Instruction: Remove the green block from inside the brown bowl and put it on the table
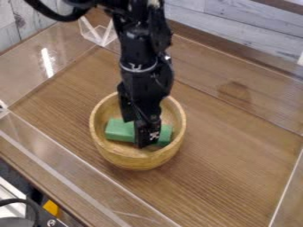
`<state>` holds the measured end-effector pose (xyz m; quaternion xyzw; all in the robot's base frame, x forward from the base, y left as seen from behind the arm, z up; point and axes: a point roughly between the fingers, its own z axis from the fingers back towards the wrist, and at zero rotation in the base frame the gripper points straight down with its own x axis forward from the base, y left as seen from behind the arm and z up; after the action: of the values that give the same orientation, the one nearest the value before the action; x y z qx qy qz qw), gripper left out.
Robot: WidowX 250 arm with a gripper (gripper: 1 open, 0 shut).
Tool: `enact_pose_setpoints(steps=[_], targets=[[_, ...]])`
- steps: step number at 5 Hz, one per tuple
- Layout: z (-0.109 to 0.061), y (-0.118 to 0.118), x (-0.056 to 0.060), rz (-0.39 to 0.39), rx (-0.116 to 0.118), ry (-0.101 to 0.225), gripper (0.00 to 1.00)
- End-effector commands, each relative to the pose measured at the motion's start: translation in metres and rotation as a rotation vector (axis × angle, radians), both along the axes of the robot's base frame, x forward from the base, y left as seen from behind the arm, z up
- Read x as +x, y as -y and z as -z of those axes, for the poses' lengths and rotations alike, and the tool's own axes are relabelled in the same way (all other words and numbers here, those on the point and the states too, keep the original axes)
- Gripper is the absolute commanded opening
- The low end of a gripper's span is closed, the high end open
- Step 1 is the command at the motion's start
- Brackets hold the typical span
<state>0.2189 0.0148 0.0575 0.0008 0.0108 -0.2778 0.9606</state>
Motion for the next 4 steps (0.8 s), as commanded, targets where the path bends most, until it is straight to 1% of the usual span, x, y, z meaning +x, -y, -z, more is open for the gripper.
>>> enact_pose_setpoints(steps=[1,2,4], targets=[[0.005,-0.006,0.004,-0.009,0.015,0.014,1.00],[0.012,-0.007,0.004,-0.011,0.026,0.013,1.00],[0.018,-0.007,0.003,-0.014,0.034,0.017,1.00]])
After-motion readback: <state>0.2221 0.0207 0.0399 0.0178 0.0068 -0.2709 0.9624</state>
